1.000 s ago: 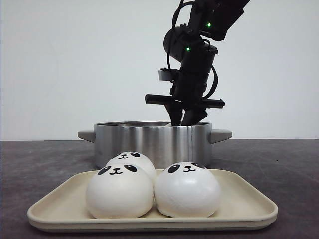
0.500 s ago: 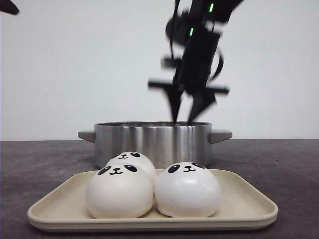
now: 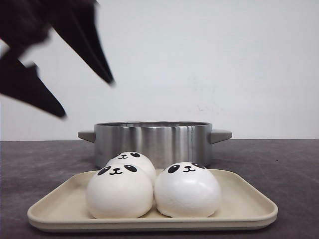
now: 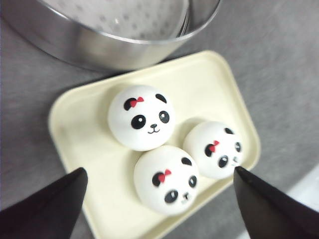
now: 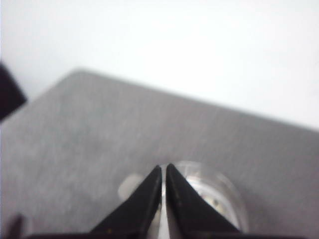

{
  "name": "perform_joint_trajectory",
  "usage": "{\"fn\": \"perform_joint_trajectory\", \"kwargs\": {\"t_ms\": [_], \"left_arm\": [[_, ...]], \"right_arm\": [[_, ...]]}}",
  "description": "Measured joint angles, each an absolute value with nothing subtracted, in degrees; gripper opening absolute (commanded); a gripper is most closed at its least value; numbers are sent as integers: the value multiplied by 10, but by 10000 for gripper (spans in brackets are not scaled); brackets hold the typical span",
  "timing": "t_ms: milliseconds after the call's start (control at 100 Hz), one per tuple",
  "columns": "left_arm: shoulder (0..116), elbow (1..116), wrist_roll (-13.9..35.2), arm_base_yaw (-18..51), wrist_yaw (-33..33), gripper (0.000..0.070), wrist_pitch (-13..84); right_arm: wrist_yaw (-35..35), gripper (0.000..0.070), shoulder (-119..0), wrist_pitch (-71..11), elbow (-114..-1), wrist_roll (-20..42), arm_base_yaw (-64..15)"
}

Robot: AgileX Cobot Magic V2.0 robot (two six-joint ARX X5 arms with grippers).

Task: Steam buns
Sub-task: 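Lower the left gripper onto the other far panda bun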

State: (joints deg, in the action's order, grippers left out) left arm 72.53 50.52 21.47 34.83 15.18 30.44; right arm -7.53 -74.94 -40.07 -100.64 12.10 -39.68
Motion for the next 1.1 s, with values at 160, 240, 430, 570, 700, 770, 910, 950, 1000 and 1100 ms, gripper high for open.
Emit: {"fn": "perform_joint_trajectory", "kwargs": {"t_ms": [160, 240, 430, 570, 700, 770, 910, 950, 1000, 1100], "left_arm": [[813, 505, 222, 378, 114, 569, 254], [850, 505, 225, 386, 88, 569, 239], [896, 506, 232, 392, 77, 568, 179], [912, 510, 234, 393, 74, 554, 164], [920, 510, 234, 393, 64, 316, 165], [922, 510, 234, 393, 61, 86, 165], [923, 512, 236, 393, 60, 9, 165], [923, 512, 236, 393, 60, 9, 165], [923, 512, 236, 393, 60, 9, 166], [913, 513, 236, 393, 60, 9, 185]], "right_arm": [[-109, 5, -696, -416, -1006, 120, -405], [-125, 5, -685, -437, -1006, 120, -406], [-151, 5, -681, -504, -1006, 120, -406], [-151, 5, -681, -526, -1006, 120, -406], [-151, 5, -681, -527, -1006, 120, -406], [-151, 5, -681, -527, -1006, 122, -406], [-151, 4, -681, -527, -1006, 123, -406], [-151, 5, -681, -527, -1006, 123, -406], [-151, 5, -681, -527, -1006, 123, -406], [-151, 5, -681, -527, -1006, 123, -406]]}}
